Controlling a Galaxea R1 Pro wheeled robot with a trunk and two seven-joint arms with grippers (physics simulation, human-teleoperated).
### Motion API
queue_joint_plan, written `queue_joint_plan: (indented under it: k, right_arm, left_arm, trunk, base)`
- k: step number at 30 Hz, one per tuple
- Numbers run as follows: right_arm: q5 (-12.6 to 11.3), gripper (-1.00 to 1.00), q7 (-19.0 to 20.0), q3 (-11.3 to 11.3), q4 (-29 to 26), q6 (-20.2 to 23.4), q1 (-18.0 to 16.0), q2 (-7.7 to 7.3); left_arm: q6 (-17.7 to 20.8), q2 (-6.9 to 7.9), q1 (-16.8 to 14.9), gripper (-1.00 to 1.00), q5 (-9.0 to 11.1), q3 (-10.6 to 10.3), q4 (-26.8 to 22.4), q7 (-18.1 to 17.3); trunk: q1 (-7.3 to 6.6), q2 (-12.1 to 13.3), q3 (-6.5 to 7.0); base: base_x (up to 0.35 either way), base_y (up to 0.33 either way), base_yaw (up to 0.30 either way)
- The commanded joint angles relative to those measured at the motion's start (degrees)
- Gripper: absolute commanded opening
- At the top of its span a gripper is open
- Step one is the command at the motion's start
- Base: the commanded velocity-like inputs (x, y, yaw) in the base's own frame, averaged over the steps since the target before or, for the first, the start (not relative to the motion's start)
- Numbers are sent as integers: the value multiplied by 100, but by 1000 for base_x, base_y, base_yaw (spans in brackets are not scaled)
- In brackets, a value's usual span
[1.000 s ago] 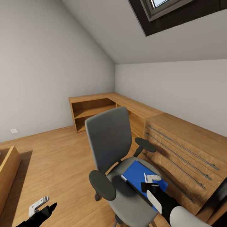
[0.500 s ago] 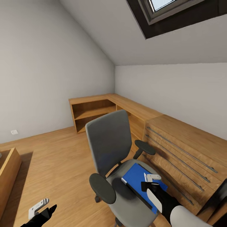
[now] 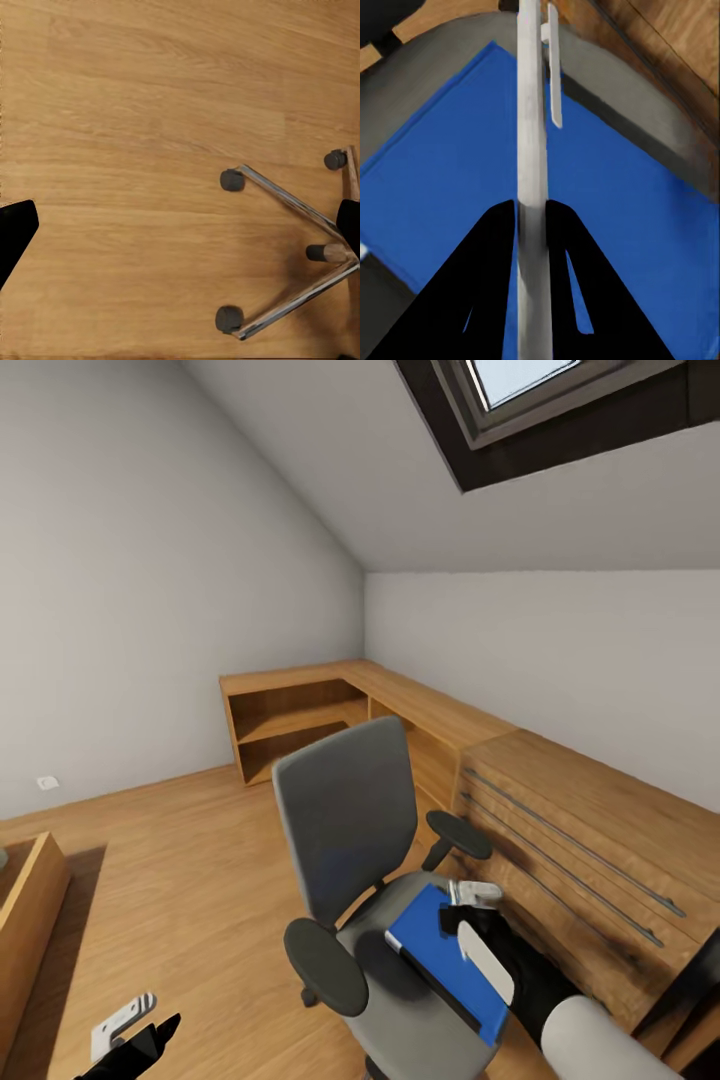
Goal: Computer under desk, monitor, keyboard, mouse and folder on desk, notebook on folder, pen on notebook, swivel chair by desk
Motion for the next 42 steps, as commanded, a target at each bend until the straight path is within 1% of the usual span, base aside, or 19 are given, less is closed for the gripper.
queue_joint_plan:
  k: [1,4,5,7,8,9,10,13,16,18,19,21,24,29,32,33,35,36,42]
  right_arm:
    - [-133,-100,-179,37,-110,29,-3,-28]
    - [-390,-100,-676,39,-513,74,5,-122]
    - [-506,-100,-913,41,-727,86,10,-187]
    - [-599,-100,-1116,44,-946,93,18,-257]
    - [-664,-100,-1277,46,-1169,100,36,-331]
    - [-687,-100,-1340,46,-1283,105,51,-368]
    - [-721,-100,-1431,47,-1510,122,96,-441]
    - [-750,-100,-1510,48,-1860,177,192,-549]
    - [-775,-100,-1570,49,-2431,277,368,-714]
    - [-793,-100,-1584,49,-2637,304,438,-771]
    - [-822,-100,-1594,46,-2823,322,502,-829]
    - [-861,-100,-1600,47,-2981,333,560,-894]
    - [-984,-100,-1607,48,-3245,347,642,-1065]
    - [-1186,-100,-1609,44,-3357,351,672,-1216]
    - [-1306,-100,-1610,45,-3384,352,678,-1320]
    - [-1346,-100,-1610,46,-3391,353,680,-1371]
    - [-1373,-100,-1610,47,-3395,353,681,-1408]
    - [-1391,-100,-1610,46,-3398,353,681,-1432]
    - [-1422,-100,-1610,41,-3392,340,682,-1502]
  left_arm:
    - [5,-3,-4,100,40,14,40,-19]
    - [-215,-3,-5,100,35,7,194,-22]
    - [-342,-3,-4,100,34,2,240,-22]
    - [-462,-3,-4,100,35,-2,271,-22]
    - [-562,0,-3,100,35,-4,309,-24]
    - [-602,1,-5,100,35,-5,333,-25]
    - [-661,3,-4,100,34,-8,388,-29]
    - [-712,4,-3,100,25,-17,464,-35]
    - [-748,1,-4,100,12,-35,528,-42]
    - [-754,0,-4,100,9,-41,539,-43]
    - [-760,-1,-5,100,5,-45,546,-44]
    - [-765,-2,-4,100,2,-47,551,-44]
    - [-771,-3,-3,100,3,-51,561,-39]
    - [-781,-3,-2,100,5,-45,621,-37]
    - [-895,-3,-2,100,5,-46,718,-36]
    - [-1007,-3,-4,100,2,-48,787,-36]
    - [-1143,-3,-4,100,0,-51,875,-36]
    - [-1293,-3,-3,100,-3,-58,971,-36]
    - [-1885,-3,-2,100,-91,-98,1268,-36]
  trunk:
    - [-23,38,12]
    - [-89,159,66]
    - [-111,199,84]
    - [-155,279,120]
    - [-177,319,138]
    - [-199,359,156]
    - [-220,399,174]
    - [-286,520,228]
    - [-352,640,280]
    - [-396,720,313]
    - [-418,760,329]
    - [-462,840,361]
    - [-528,961,407]
    - [-638,1161,481]
    - [-704,1282,525]
    - [-726,1322,539]
    - [-770,1402,568]
    - [-792,1442,582]
    - [-923,1683,668]
  base:
    - [0,0,0]
    - [0,0,-9]
    - [0,0,-84]
    - [0,0,-144]
    - [0,0,-187]
    - [0,0,-201]
    - [0,0,-222]
    - [0,0,-235]
    - [0,0,-249]
    - [0,0,-254]
    - [0,0,-256]
    - [0,0,-256]
    - [0,0,-254]
    - [0,0,-244]
    - [0,0,-238]
    - [0,0,-237]
    - [0,0,-236]
    - [0,0,-236]
    - [0,0,-228]
